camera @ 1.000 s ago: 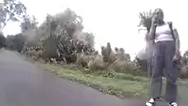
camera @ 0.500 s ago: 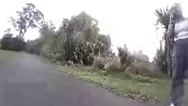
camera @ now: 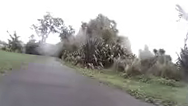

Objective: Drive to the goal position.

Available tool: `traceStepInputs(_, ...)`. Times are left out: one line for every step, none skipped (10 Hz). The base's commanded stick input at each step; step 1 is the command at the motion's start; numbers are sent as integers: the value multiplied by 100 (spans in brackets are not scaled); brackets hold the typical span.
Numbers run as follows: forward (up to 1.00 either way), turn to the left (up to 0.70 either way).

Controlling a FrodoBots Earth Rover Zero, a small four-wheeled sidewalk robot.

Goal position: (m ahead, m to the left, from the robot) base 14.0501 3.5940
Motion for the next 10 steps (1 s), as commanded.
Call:
traceStepInputs(0, 85)
traceStepInputs(0, 85)
traceStepInputs(0, 85)
traceStepInputs(0, 85)
traceStepInputs(0, 85)
traceStepInputs(0, 85)
traceStepInputs(0, 0)
traceStepInputs(0, 0)
traceStepInputs(41, 0)
traceStepInputs(85, 0)
